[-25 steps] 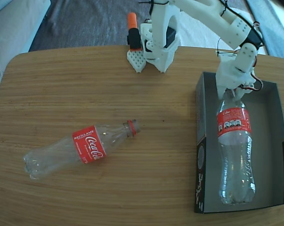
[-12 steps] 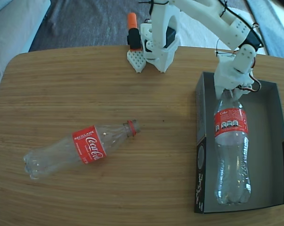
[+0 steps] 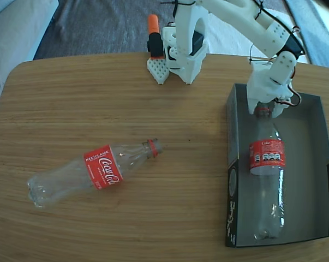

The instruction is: Grasp the bottles and put them in the box.

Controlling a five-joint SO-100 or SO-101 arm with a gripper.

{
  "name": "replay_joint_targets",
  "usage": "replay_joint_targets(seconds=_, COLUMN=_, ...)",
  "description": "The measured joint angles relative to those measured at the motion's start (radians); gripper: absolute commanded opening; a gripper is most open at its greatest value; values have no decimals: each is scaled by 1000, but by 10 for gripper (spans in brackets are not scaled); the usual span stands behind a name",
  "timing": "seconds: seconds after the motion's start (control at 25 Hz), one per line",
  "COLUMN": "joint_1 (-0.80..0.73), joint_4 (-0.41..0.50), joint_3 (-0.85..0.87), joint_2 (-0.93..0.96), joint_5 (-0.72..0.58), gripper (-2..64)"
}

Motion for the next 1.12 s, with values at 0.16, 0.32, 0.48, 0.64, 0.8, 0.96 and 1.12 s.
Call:
replay_joint_targets(seconds=0.16, joint_1=0, joint_4=0, joint_3=0, joint_2=0, joint_5=0, gripper=276)
replay_joint_targets(seconds=0.32, joint_1=2, joint_4=2, joint_3=-6, joint_2=0, joint_5=0, gripper=276)
replay_joint_targets(seconds=0.48, joint_1=43, joint_4=14, joint_3=-55, joint_2=0, joint_5=0, gripper=276)
replay_joint_targets(seconds=0.64, joint_1=74, joint_4=54, joint_3=-121, joint_2=0, joint_5=0, gripper=276)
replay_joint_targets(seconds=0.8, joint_1=98, joint_4=94, joint_3=-186, joint_2=0, joint_5=0, gripper=276)
replay_joint_targets(seconds=0.96, joint_1=137, joint_4=153, joint_3=-281, joint_2=0, joint_5=0, gripper=275)
replay_joint_targets(seconds=1.12, joint_1=186, joint_4=232, joint_3=-423, joint_2=0, joint_5=0, gripper=275)
